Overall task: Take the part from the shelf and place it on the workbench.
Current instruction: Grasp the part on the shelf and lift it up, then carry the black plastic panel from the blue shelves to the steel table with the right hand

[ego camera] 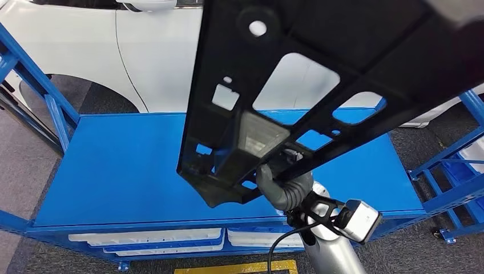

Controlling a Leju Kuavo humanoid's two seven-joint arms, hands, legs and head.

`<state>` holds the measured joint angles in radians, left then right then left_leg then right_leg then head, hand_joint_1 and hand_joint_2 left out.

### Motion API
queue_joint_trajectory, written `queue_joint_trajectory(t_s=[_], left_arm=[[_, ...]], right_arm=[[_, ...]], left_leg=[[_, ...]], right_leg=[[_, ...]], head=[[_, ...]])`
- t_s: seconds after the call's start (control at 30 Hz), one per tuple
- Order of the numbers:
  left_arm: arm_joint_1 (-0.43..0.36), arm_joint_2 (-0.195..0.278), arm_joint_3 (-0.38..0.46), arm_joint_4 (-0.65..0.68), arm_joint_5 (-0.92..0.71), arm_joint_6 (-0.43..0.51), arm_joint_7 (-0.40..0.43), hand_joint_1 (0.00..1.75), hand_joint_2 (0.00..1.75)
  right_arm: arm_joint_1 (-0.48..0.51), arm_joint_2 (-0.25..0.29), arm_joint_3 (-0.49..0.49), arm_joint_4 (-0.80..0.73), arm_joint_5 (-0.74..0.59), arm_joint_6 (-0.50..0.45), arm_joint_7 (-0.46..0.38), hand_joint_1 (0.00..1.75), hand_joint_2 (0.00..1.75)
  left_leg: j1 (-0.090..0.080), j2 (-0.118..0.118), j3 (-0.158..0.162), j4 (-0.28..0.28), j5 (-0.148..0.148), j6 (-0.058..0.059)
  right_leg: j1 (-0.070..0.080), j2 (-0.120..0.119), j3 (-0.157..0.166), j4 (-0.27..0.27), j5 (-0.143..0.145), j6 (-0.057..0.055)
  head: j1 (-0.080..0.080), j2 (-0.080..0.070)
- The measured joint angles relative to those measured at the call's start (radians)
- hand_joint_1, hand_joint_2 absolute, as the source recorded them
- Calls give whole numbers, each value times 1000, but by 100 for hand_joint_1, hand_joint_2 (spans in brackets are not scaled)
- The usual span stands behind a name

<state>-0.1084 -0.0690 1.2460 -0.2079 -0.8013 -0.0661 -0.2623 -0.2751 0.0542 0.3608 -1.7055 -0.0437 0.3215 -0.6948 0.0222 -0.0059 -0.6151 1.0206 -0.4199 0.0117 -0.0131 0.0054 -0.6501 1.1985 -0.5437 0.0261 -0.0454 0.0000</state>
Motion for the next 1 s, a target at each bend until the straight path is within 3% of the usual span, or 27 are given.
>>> queue_joint_trajectory(t_s=[0.07, 0.1, 0.2, 0.23, 0.3, 0.37, 0.43, 0.47, 0.57, 0.63, 0.7, 0.77, 0.83, 0.9, 0.93, 0.97, 1.0], left_arm=[[1, 0, 2, 0, 0, 1, 2, 0, 175], [2, 0, 3, 0, -1, 2, 3, 0, 175], [4, 1, 6, 0, -3, 2, 3, 0, 175], [5, 1, 7, 0, -3, 2, 4, 0, 175], [6, 2, 10, 0, -3, 3, 4, 0, 175], [7, 3, 12, 0, -1, 4, 5, 0, 175], [8, 4, 13, 0, 0, 5, 5, 0, 175], [8, 4, 13, 0, 0, 5, 6, 0, 175], [6, 6, 13, 0, 0, 5, 6, 0, 175], [5, 8, 13, 0, -1, 5, 6, 0, 175], [8, 8, 13, 0, -3, 5, 6, 0, 175], [9, 9, 14, 0, -6, 6, 6, 0, 175], [7, 8, 14, 0, -11, 9, 6, 0, 175], [8, 8, 14, 0, -14, 12, 6, 0, 175], [8, 8, 14, 0, -14, 12, 7, 0, 175], [8, 8, 14, 0, -14, 12, 8, 0, 175], [8, 8, 14, 0, -15, 11, 9, 0, 175]], right_arm=[[19, -9, 19, -21, 3, 13, 0, 175, 175], [27, -14, 26, -31, 3, 17, -1, 175, 175], [44, -24, 40, -49, 3, 21, -2, 175, 175], [47, -26, 44, -53, 3, 21, -2, 175, 175], [51, -29, 49, -60, 2, 22, -2, 175, 175], [59, -33, 50, -70, 1, 24, -2, 175, 175], [71, -37, 50, -78, 1, 22, -2, 175, 175], [76, -39, 50, -83, 1, 20, -2, 175, 175], [82, -44, 50, -99, 1, 18, -2, 175, 175], [85, -47, 50, -109, 3, 16, -2, 175, 175], [90, -50, 50, -117, 11, 5, -2, 175, 175], [95, -58, 50, -126, 23, -21, -2, 175, 175], [98, -71, 50, -134, 25, -47, -3, 175, 175], [103, -87, 50, -136, 13, -46, -3, 175, 175], [106, -94, 51, -136, 5, -33, -3, 175, 175], [110, -100, 51, -135, -2, -20, -2, 175, 175], [113, -106, 51, -136, -10, -8, -2, 175, 175]], left_leg=[[-2, -1, -4, 5, 4, -8], [-4, -2, -5, 5, 6, -13], [-3, -2, -9, 2, 16, -35], [-2, -1, -13, 8, 7, -40], [1, 0, -38, 74, -55, -48], [1, 0, -78, 202, -142, -52], [1, 0, -81, 273, -178, -54], [1, 0, -54, 251, -170, -53], [-2, 0, 87, 46, -117, -39], [-9, -2, 122, -17, -104, -26], [-13, -2, 115, -17, -88, -14], [-9, 2, 106, -24, -66, -1], [-6, 7, 84, -29, -42, 10], [-6, 9, 55, -28, -22, 13], [-6, 9, 41, -27, -12, 12], [-6, 10, 27, -25, -3, 10], [-6, 10, 14, -23, 6, 8]], right_leg=[[1, 0, 75, -131, 40, -7], [3, 1, 93, -165, 49, -11], [6, 2, 88, -176, 66, -29], [4, 0, 85, -179, 73, -37], [2, -4, 73, -184, 88, -50], [4, -7, 55, -183, 102, -56], [7, -8, 34, -180, 116, -56], [8, -8, 24, -179, 123, -54], [11, -7, 1, -172, 142, -45], [12, -7, -4, -172, 155, -34], [11, -7, -4, -178, 170, -21], [8, -4, -15, -165, 151, -10], [5, -2, -46, -77, 64, -2], [3, -3, -79, 54, -23, 5], [2, -3, -80, 96, -36, 7], [0, -3, -64, 104, -28, 9], [-1, -4, -28, 74, -5, 8]], head=[[0, 0], [0, 0], [0, 0], [0, 0], [0, 0], [0, 0], [0, 0], [0, 0], [0, 0], [0, 0], [0, 0], [0, 0], [0, 0], [0, 0], [0, 0], [0, 0], [0, 0]])
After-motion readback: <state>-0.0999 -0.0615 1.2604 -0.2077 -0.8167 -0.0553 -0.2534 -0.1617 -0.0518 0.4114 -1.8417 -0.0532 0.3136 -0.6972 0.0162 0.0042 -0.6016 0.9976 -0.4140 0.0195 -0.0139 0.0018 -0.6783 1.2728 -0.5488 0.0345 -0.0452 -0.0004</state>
